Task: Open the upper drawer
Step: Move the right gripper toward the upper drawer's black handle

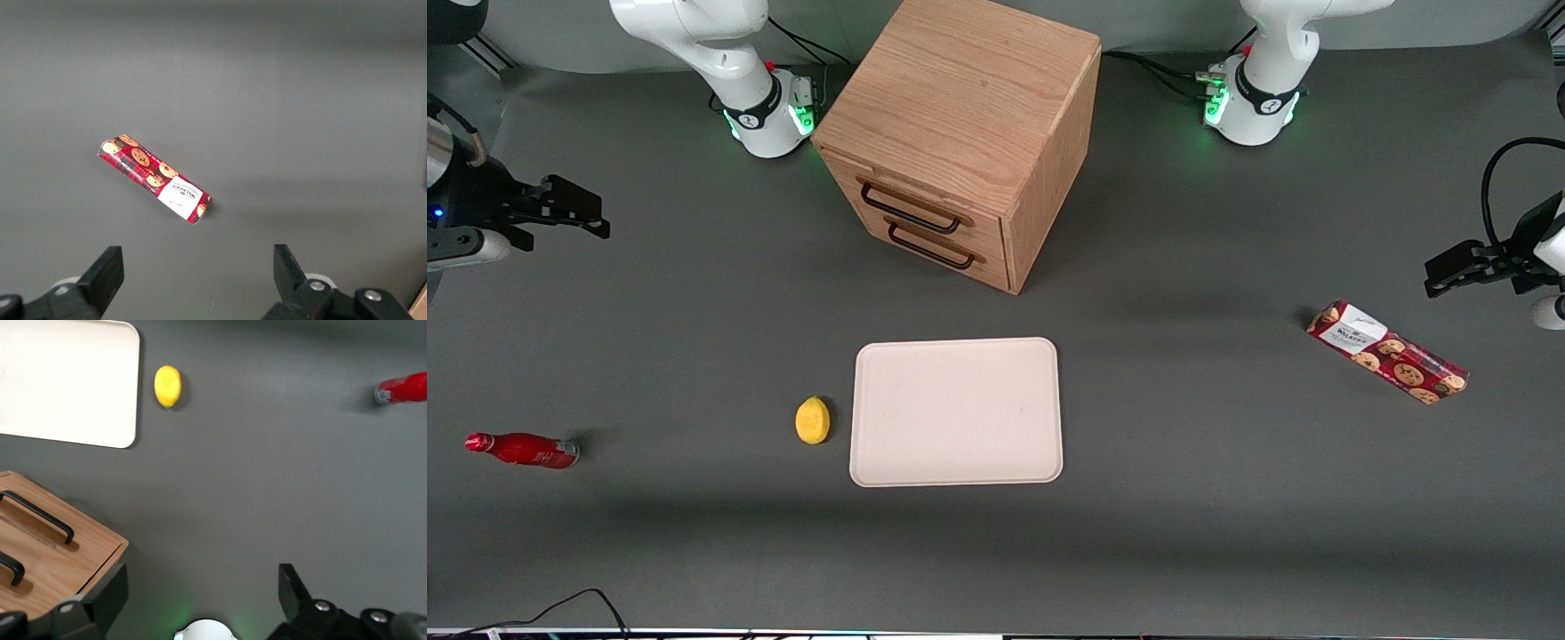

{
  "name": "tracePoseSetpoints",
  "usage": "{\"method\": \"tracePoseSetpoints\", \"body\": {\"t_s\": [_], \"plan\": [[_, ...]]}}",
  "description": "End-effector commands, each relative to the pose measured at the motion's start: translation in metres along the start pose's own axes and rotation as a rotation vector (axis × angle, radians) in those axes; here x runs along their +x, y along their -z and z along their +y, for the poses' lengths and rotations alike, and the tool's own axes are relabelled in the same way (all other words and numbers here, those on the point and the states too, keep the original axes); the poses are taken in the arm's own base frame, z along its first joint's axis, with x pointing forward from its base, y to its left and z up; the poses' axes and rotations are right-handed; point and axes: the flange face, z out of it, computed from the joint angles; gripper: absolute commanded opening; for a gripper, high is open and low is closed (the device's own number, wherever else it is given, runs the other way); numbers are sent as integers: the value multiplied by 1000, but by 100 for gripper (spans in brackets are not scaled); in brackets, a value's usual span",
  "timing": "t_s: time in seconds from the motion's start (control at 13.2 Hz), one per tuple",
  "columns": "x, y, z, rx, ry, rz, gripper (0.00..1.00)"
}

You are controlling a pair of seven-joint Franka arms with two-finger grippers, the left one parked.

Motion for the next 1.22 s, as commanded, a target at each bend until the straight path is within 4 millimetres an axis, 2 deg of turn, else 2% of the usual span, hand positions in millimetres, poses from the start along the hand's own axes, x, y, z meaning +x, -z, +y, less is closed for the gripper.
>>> {"method": "tracePoseSetpoints", "body": {"t_s": [0.0,0.3,0.68,0.84,0.99,1.14], "plan": [[1,1,-26,30,66,-18,100],[1,0,-52,25,110,-20,100],[6,-12,-112,28,203,-34,100],[12,-28,-143,72,252,-63,100],[12,-48,-165,90,307,-107,100],[11,-69,-177,139,356,-135,100]]}}
